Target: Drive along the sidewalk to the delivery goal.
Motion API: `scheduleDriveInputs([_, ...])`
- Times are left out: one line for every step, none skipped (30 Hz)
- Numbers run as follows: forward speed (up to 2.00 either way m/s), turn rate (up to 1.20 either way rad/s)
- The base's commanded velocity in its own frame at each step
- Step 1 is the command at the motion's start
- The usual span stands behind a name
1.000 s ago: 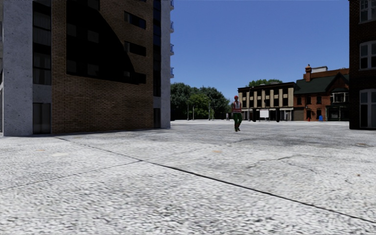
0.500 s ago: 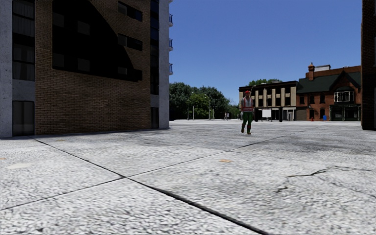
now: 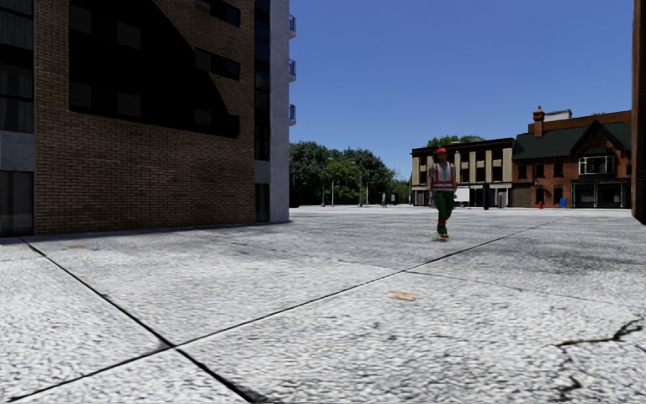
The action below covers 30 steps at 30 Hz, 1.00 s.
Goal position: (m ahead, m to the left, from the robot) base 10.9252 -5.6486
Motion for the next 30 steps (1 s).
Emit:
scheduleDriveInputs([1.33,0.00])
scheduleDriveInputs([1.33,0.00])
scheduleDriveInputs([1.33,0.00])
scheduleDriveInputs([1.33,0.00])
scheduleDriveInputs([1.33,0.00])
scheduleDriveInputs([1.33,0.00])
scheduleDriveInputs([1.33,0.00])
scheduleDriveInputs([1.33,0.00])
scheduleDriveInputs([1.33,0.00])
scheduleDriveInputs([1.33,0.00])
scheduleDriveInputs([1.33,0.00])
scheduleDriveInputs([1.33,0.00])
scheduleDriveInputs([1.33,0.00])
scheduleDriveInputs([1.33,0.00])
scheduleDriveInputs([1.33,0.00])
scheduleDriveInputs([1.33,0.00])
scheduleDriveInputs([1.33,0.00])
scheduleDriveInputs([1.33,0.00])
scheduleDriveInputs([1.33,0.00])
scheduleDriveInputs([1.33,0.00])
scheduleDriveInputs([1.33,0.00])
scheduleDriveInputs([1.33,0.00])
scheduleDriveInputs([1.33,0.00])
scheduleDriveInputs([1.33,0.00])
scheduleDriveInputs([1.33,0.00])
scheduleDriveInputs([1.33,0.00])
scheduleDriveInputs([1.33,0.00])
scheduleDriveInputs([1.33,0.00])
scheduleDriveInputs([1.33,0.00])
scheduleDriveInputs([1.33,-0.08])
